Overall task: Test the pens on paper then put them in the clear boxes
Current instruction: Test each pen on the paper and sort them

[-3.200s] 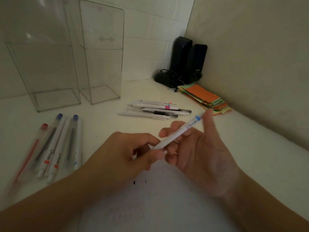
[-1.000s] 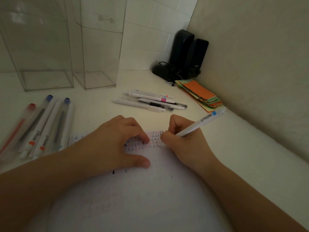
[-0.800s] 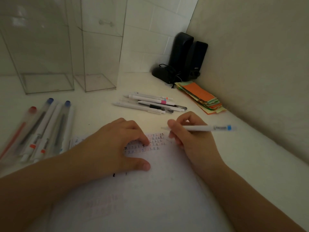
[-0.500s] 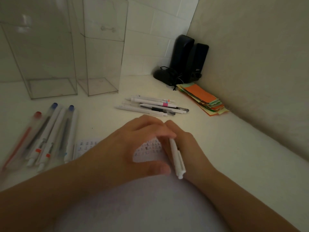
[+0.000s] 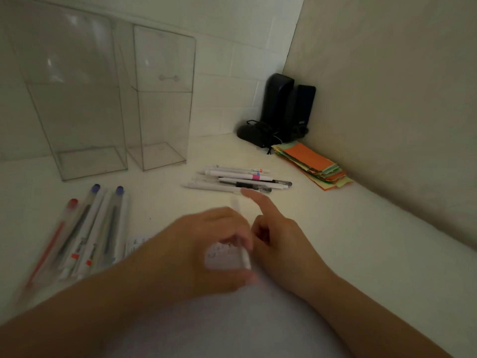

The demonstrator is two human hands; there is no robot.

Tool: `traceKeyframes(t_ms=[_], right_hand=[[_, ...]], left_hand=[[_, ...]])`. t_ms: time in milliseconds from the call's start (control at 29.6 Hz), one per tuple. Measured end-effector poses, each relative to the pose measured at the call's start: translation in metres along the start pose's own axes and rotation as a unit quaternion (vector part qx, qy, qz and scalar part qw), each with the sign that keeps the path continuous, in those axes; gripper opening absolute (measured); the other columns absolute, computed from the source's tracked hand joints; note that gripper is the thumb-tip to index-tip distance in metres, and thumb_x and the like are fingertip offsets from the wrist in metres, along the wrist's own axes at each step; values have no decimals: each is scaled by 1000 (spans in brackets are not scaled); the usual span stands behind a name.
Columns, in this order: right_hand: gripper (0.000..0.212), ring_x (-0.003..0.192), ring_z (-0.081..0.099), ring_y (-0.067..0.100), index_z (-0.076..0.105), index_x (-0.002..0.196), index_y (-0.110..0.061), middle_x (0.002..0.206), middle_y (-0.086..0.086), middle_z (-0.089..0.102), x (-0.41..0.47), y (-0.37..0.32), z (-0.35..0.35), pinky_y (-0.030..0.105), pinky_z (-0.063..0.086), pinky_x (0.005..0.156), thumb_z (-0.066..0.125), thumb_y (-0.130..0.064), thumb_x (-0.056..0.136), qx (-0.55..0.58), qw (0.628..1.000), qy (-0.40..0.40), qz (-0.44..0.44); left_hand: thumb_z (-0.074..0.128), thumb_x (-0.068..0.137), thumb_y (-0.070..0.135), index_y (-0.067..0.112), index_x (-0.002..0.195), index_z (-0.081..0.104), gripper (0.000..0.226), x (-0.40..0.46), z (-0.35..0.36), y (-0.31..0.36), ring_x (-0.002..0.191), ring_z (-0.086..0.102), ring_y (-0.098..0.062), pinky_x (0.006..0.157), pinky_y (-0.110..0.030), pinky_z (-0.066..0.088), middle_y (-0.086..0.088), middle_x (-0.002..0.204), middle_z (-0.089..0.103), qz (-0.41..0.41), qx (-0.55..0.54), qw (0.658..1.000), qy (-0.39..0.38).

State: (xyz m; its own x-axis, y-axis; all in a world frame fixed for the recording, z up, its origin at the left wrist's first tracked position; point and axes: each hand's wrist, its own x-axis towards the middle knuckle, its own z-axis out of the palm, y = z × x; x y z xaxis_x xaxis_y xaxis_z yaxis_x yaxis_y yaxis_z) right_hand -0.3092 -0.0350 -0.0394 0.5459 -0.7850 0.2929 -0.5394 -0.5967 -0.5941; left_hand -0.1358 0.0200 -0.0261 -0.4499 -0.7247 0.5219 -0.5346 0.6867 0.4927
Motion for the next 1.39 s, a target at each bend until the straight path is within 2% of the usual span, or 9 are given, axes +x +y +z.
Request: traceKeyframes(t_ms=[68,203,439,744,879,1014,1149,1284,1386], right_hand=[[61,63,52,3,28,137,-40,66,-2,56,-2,0,-2,11,39,61,57,-20,87,-14,999,0,29],[25,67,48,0,58,114,-34,71,-13,50,-4,0,-5,6,34,64,53,-31,90,-105,994,-20,13],[24,69,43,-6,62,112,-32,75,-20,44,-3,-10,-16,8,32,66,49,-31,91,-138,987,-80,17],[34,115,41,15,48,128,-24,128,-1,46,62,5,-16,26,35,93,46,-25,94,-285,958,-28,23],[30,115,43,17,52,123,-20,124,2,50,75,13,-6,27,35,93,42,-27,96,-293,955,-43,4],[25,109,45,13,53,118,-21,120,-3,51,66,12,-5,23,35,88,44,-27,96,-283,958,-35,-25],[15,81,44,0,57,105,-26,92,-17,46,35,-7,-20,14,35,73,47,-30,94,-195,981,16,-15],[8,82,51,-1,57,87,-37,81,-21,56,-1,-25,-31,9,37,66,55,-30,89,-122,992,38,-8],[13,62,57,3,67,80,-28,67,-12,65,-11,-29,-36,12,43,57,62,-17,84,45,994,75,59]], left_hand=[[57,66,71,39,84,55,37,-4,-10,-13,86,56,-3,71,-14,44,19,92,55,-60,22,998,4],[20,51,94,40,72,47,64,-15,-20,-34,82,46,2,65,-13,38,19,81,49,-179,119,975,-54],[25,86,63,30,73,47,41,-14,-20,-30,66,51,-2,64,-20,42,11,67,52,-289,323,901,29],[34,86,49,27,95,56,32,-14,-8,-31,81,53,-10,64,-24,43,11,95,55,-153,282,947,-1],[31,72,58,28,74,60,42,-15,-3,-37,58,56,-12,44,-29,44,9,71,59,-185,303,935,8],[15,76,65,30,104,51,57,-12,-3,-30,92,53,-14,73,-33,42,10,103,52,-183,360,915,28],[34,75,55,22,89,62,45,-8,-9,-23,72,61,-15,61,-33,51,4,86,64,-183,297,936,51],[37,80,48,21,112,53,44,-5,0,-18,98,57,-15,84,-30,47,2,110,61,-107,279,952,73],[28,91,40,24,104,58,37,-7,5,-17,81,60,-9,84,-22,39,8,90,65,-55,288,954,59]])
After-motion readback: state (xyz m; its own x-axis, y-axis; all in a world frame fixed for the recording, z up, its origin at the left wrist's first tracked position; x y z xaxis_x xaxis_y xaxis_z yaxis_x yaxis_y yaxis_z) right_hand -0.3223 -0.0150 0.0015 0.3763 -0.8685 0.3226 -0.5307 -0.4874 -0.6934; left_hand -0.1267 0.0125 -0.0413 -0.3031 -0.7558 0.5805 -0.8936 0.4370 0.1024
